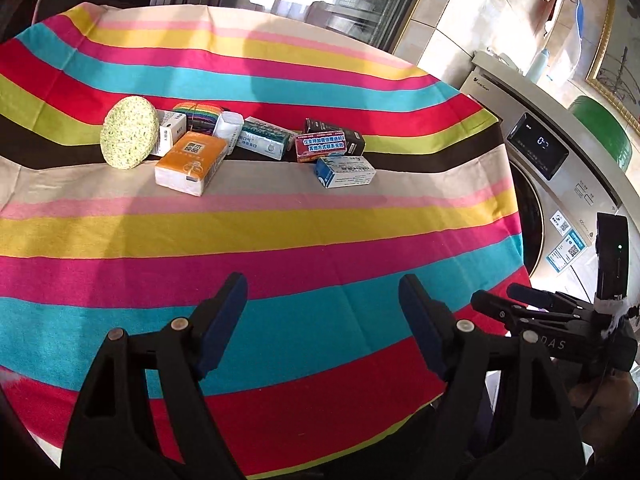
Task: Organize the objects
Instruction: 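Move both tools back over the table of boxes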
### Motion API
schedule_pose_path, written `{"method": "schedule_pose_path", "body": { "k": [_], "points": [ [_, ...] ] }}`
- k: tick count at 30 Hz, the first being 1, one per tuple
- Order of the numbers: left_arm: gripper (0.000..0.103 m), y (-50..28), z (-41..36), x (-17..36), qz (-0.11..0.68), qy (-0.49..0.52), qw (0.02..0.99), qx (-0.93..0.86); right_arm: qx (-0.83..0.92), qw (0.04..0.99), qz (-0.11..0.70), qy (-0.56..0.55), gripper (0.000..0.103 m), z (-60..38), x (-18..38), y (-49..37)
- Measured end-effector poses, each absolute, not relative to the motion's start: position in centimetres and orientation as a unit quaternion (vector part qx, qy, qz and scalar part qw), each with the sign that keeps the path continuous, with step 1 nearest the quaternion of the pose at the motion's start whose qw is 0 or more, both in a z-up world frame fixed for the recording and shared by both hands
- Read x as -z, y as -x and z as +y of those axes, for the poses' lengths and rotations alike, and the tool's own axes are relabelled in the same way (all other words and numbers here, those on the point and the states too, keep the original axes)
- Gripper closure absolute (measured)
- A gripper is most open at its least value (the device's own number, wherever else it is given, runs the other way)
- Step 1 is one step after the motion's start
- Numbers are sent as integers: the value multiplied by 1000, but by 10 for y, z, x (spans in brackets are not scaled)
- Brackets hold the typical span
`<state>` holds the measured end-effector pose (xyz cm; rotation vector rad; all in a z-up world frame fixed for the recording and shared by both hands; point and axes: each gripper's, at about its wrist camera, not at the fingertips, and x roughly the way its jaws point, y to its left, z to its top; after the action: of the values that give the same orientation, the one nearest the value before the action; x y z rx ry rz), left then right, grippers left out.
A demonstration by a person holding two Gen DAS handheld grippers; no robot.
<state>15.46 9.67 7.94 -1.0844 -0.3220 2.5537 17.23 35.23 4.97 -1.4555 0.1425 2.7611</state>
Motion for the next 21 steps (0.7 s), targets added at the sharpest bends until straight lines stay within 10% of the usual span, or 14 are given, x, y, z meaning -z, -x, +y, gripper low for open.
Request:
{"method": "schedule_pose_path", "body": {
  "k": [21],
  "points": [
    [16, -90, 9, -78, -122, 388, 90, -909, -885, -51, 31, 462, 16, 291, -56, -76]
  ]
}}
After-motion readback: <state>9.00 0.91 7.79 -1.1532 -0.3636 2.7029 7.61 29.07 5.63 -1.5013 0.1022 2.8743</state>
